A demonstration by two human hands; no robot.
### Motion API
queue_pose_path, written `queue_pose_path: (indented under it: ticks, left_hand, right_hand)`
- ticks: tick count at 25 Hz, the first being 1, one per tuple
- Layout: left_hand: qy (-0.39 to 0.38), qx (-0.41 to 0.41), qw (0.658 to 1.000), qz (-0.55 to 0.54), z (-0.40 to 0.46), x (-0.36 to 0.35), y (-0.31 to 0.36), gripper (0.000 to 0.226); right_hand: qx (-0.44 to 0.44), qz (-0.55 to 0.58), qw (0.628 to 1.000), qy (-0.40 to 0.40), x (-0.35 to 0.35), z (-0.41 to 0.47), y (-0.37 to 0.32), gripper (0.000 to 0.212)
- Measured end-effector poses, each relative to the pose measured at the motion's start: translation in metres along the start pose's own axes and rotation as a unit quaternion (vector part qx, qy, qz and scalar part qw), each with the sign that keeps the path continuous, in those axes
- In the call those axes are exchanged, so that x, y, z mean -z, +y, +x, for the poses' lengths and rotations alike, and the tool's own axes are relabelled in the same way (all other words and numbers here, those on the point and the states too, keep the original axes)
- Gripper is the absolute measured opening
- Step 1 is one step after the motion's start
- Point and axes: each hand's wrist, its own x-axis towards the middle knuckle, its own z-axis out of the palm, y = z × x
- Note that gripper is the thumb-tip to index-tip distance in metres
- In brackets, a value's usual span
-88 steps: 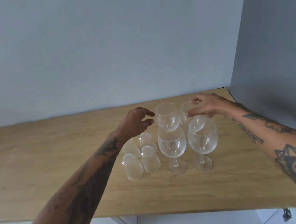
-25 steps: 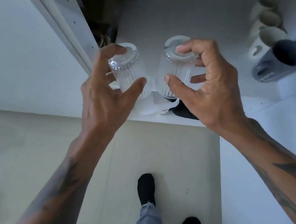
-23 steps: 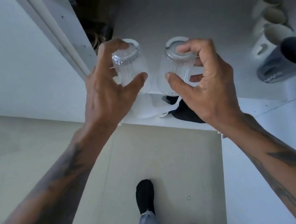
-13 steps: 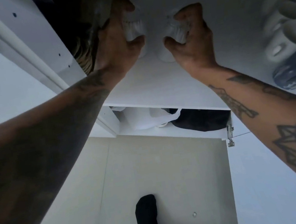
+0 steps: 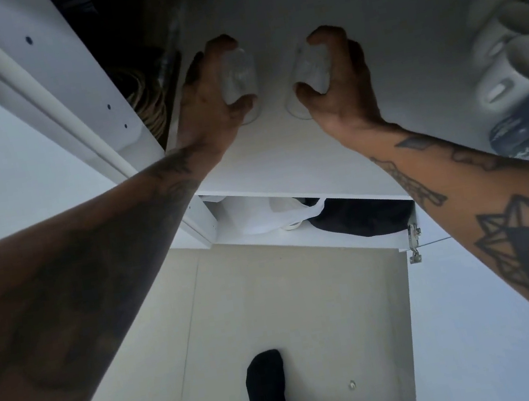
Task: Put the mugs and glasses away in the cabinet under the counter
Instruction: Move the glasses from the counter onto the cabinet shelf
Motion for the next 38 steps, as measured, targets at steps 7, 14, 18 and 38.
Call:
queue_pose_path:
  ticks: [7, 14, 18, 38]
  left_hand:
    - [-0.023, 0.054, 0.998, 0.0, -0.055, 0.094, 0.073, 0.068]
    - [-0.029, 0.013, 0.998, 0.053, -0.128, 0.234, 0.156, 0.041]
    - [0.06, -0.051, 0.995, 0.06, -0.062, 0.281, 0.185, 0.039]
    - [0.119, -0.045, 0.991, -0.048, 0.174, 0.196, 0.152, 0.053]
  right_hand:
    - [-0.047, 0.014, 0.998, -0.03, 0.07, -0.052, -0.085, 0.057]
    - [0.024, 0.064, 0.992, -0.105, 0.157, -0.151, -0.205, 0.038]
    - [0.092, 0.111, 0.988, -0.055, 0.184, -0.105, -0.262, 0.037]
    - [0.06, 0.019, 0.988, 0.139, 0.115, 0.133, -0.259, 0.048]
